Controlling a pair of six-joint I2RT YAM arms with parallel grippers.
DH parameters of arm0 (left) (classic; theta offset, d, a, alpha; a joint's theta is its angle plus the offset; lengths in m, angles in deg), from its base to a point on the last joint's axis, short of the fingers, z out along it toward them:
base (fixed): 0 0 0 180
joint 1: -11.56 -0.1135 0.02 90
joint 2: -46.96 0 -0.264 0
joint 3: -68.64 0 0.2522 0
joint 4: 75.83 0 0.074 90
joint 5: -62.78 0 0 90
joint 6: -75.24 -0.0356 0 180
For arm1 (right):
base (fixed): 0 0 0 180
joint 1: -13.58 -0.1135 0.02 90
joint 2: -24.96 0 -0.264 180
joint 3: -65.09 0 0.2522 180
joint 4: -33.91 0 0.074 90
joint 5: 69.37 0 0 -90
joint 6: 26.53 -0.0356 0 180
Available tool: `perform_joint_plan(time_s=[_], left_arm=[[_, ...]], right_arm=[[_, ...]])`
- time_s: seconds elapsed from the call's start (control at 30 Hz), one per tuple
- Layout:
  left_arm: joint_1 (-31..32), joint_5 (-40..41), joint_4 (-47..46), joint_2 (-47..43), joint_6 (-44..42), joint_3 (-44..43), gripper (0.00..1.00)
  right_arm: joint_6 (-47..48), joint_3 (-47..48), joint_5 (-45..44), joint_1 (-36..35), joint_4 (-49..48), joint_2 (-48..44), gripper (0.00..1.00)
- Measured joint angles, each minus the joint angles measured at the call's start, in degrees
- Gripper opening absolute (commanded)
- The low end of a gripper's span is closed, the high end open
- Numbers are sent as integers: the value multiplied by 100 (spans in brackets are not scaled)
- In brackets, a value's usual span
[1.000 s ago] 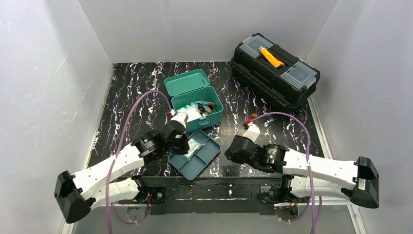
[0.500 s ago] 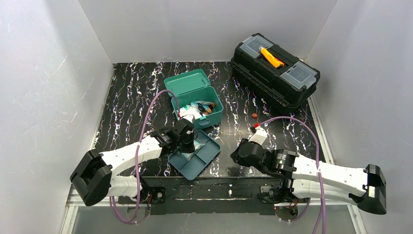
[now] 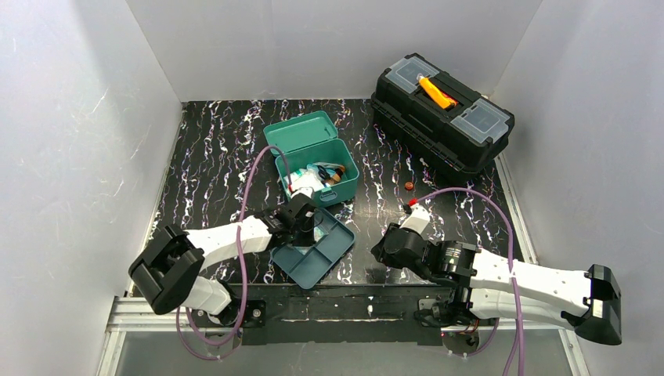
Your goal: Organize the medicine kit
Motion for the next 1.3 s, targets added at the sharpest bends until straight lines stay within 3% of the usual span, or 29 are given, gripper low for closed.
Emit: perform_joint_plan(time_s=[0.3,0.47,0.63,0.8,0.97,1.07,1.17,1.2,1.23,1.3], left_arm=[[-4,-22,-697,-9,131,278,0],[-4,-24,-459,-315,96,378,5],[-4,-2,15,-916,-11,378,24],[-4,-7,315,-1467,-125,361,33],[-4,-55,739,-1919,-293,256,54],[-4,-85,1058,-2352,-400,83,67],[-4,-149,1379,-2771,-544,-162,76],[-4,-166,1530,-2914,-599,-271,91],[-4,-175,1827,-3165,-686,-501,97],[-4,-144,2170,-3375,-789,-695,98]], right_arm=[[22,0,-4,0,17,0,40],[125,52,-68,0,105,87,43],[251,490,-173,0,411,435,46],[472,984,-273,118,704,728,48],[1043,1113,-37,1043,734,828,50],[1425,1113,184,1709,693,905,55],[1810,1141,326,2247,605,1132,72],[1838,1147,332,2277,603,1154,78],[2216,1250,372,2623,533,1473,79],[2448,1405,463,2857,531,1733,81]])
